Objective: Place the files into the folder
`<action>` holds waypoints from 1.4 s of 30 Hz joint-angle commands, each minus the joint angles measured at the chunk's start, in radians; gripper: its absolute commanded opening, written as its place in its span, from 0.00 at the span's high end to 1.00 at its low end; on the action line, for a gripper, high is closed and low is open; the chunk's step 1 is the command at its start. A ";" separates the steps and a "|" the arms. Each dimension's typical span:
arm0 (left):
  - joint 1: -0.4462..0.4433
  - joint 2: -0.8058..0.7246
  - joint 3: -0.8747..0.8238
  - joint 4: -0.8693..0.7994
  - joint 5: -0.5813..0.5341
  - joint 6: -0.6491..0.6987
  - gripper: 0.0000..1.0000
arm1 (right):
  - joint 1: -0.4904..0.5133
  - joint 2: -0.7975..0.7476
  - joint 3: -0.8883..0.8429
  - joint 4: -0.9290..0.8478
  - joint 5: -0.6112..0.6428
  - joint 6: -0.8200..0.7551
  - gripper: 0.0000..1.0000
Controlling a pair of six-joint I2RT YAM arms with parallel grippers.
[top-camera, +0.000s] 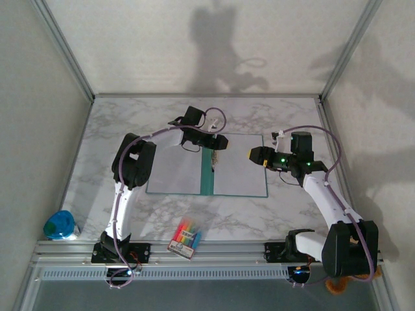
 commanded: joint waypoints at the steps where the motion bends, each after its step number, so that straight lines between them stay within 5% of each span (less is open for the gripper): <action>1: -0.015 -0.079 -0.031 -0.009 0.041 0.027 0.15 | -0.007 -0.027 0.003 -0.020 -0.030 0.005 0.38; 17: -0.049 -0.295 -0.277 0.096 -0.021 -0.069 0.16 | -0.007 -0.042 -0.007 -0.010 -0.032 0.035 0.37; 26: 0.067 -0.545 -0.504 0.171 -0.279 -0.269 0.16 | -0.005 -0.056 0.001 0.003 -0.026 0.087 0.36; 30: 0.100 -0.630 -0.594 0.080 -0.454 -0.300 0.17 | -0.004 -0.057 0.017 -0.005 0.012 0.127 0.31; 42: 0.128 -0.796 -0.881 0.041 -0.623 -0.445 0.30 | 0.046 0.040 0.167 -0.128 0.124 0.173 0.31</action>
